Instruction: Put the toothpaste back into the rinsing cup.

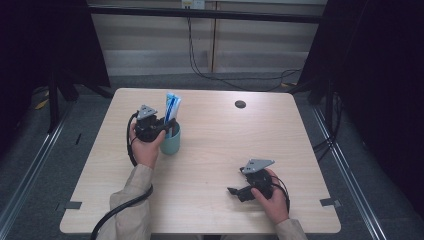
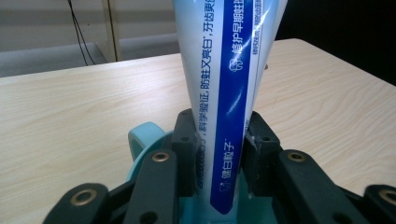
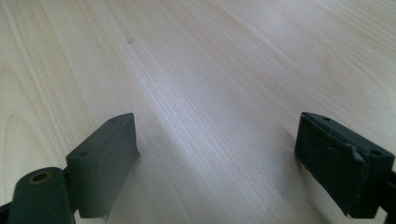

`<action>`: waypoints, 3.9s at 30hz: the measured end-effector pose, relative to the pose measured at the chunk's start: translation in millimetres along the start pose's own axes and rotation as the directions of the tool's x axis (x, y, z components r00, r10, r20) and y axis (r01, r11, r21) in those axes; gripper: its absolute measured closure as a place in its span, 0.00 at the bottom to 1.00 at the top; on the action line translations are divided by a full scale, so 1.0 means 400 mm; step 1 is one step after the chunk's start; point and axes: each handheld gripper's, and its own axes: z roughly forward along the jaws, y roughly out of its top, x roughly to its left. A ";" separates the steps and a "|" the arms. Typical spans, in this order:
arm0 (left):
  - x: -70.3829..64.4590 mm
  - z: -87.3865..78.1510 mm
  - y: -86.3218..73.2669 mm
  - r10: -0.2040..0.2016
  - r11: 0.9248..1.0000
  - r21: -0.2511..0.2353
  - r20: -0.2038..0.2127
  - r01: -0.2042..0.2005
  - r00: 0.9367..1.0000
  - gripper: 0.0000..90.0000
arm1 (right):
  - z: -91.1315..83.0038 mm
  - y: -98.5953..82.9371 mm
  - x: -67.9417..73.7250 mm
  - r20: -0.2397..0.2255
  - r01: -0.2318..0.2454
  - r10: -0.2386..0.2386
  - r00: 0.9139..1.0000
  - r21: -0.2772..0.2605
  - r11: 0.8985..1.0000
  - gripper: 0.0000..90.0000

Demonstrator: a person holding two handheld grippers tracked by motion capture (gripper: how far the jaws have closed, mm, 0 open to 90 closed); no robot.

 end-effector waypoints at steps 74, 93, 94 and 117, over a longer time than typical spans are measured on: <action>-0.011 -0.026 0.043 0.037 0.997 0.072 0.001 -0.037 0.999 0.29 | 0.001 0.001 0.000 0.000 0.000 0.000 1.000 0.000 1.000 0.14; 0.009 -0.060 0.038 -0.002 0.994 0.106 0.034 -0.001 0.999 0.17 | 0.006 0.005 0.001 -0.004 0.002 -0.002 1.000 -0.001 1.000 0.14; 0.009 -0.063 0.039 -0.004 0.994 0.108 0.037 0.000 0.999 0.17 | 0.006 0.005 0.001 -0.005 0.003 -0.003 1.000 -0.002 1.000 0.14; 0.029 -0.138 0.019 -0.021 0.991 0.134 0.061 0.013 0.998 0.17 | 0.006 0.005 0.000 -0.004 0.006 -0.006 1.000 -0.001 1.000 0.14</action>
